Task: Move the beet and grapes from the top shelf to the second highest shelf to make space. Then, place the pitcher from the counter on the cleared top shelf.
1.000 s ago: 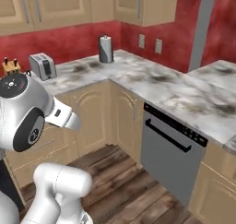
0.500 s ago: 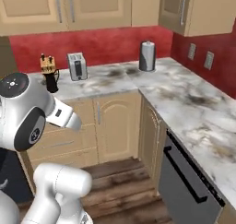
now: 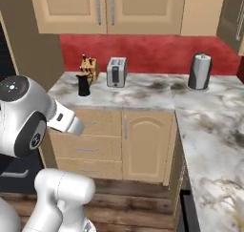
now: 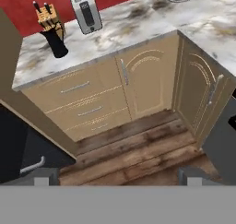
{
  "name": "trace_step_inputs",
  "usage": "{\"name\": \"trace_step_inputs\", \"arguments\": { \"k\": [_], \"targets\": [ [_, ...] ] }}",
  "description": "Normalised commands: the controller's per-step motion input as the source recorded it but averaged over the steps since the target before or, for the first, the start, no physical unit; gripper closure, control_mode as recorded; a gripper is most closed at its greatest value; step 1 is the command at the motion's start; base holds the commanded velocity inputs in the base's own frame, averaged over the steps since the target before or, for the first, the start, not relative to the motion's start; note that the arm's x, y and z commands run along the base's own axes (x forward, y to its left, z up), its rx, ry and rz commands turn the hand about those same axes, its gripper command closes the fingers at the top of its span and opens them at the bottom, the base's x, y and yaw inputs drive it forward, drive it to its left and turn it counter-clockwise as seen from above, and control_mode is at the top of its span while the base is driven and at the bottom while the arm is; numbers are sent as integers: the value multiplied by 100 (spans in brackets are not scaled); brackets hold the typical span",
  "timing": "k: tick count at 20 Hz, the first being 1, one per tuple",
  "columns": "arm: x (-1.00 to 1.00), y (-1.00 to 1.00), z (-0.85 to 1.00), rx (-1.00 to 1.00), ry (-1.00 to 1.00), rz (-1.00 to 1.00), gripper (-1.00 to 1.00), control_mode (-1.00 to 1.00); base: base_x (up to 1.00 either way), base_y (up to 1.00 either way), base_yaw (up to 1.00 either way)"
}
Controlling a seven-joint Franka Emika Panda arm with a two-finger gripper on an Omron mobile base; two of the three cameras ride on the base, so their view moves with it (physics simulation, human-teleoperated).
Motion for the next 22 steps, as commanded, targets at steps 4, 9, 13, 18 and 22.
{"name": "trace_step_inputs", "arguments": {
  "k": [4,9,13,18,22],
  "targets": [
    [0,0,0,0,0,0,-100,100,68,-51,57],
    [0,0,0,0,0,0,-100,100,71,-38,56],
    [0,0,0,0,0,0,-100,100,68,-37,52],
    [0,0,0,0,0,0,-100,100,47,-54,46],
    [0,0,0,0,0,0,-100,100,35,-64,41]
  ]
}}
